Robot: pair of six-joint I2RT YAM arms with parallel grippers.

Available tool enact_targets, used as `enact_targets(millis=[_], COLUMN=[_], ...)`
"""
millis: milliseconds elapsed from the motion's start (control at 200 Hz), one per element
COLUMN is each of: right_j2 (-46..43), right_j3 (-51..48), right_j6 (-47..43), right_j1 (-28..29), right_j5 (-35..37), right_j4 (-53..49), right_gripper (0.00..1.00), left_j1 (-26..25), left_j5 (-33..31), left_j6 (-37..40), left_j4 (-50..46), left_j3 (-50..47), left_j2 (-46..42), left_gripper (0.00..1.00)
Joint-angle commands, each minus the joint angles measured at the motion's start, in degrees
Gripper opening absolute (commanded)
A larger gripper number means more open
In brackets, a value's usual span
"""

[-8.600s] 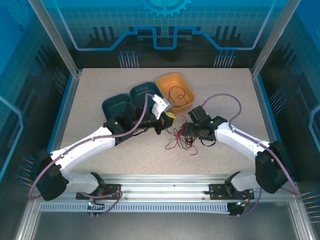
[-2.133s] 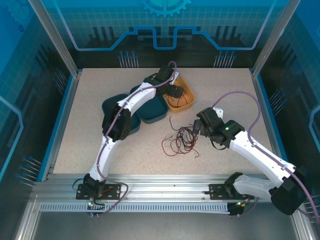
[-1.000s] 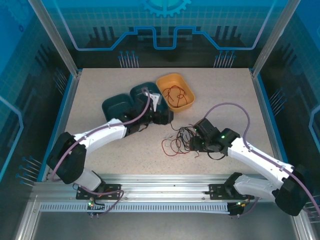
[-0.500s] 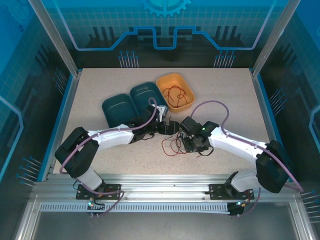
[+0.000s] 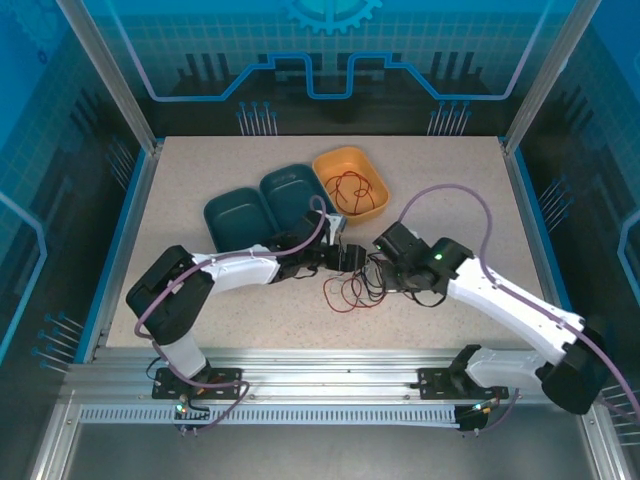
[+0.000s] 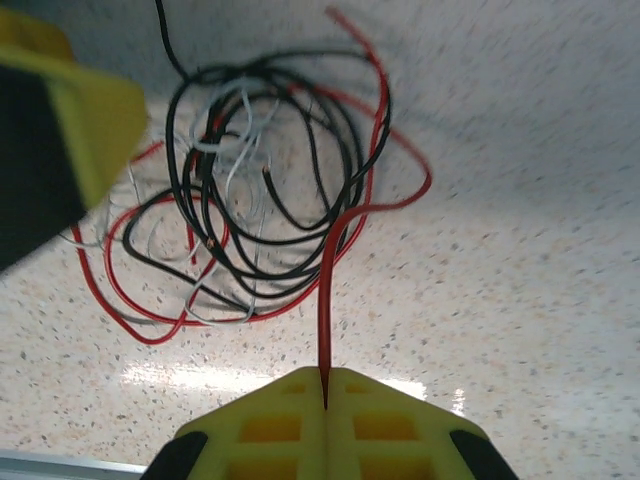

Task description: Untangle the cables

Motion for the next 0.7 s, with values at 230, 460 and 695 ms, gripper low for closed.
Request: enact_targets(millis=[230,460,695], right_j2=[-11.3,-12.7,-10.2], right_j3=[5.3,10.5,17.8], right_j6=[-1.8,-6.5,-11.9], right_j1=[-0.5,-0.7,-0.7], right_j5=[10.0,11.9,15.4], right_j4=[-2.8,-1.7,-2.9], right_gripper=[0.00,0.00,0.00], left_j1=[-3.5,-4.1,-4.1], left_j5=[-2.0,-2.4,-3.2], left_j6=[7.3,7.8,7.5], left_j4=[-7.1,-7.6,-6.6], left_j3=[4.9,5.2,3.9], left_j2=[3.6,5.3,4.0], left_gripper=[0.82,0.75,0.75])
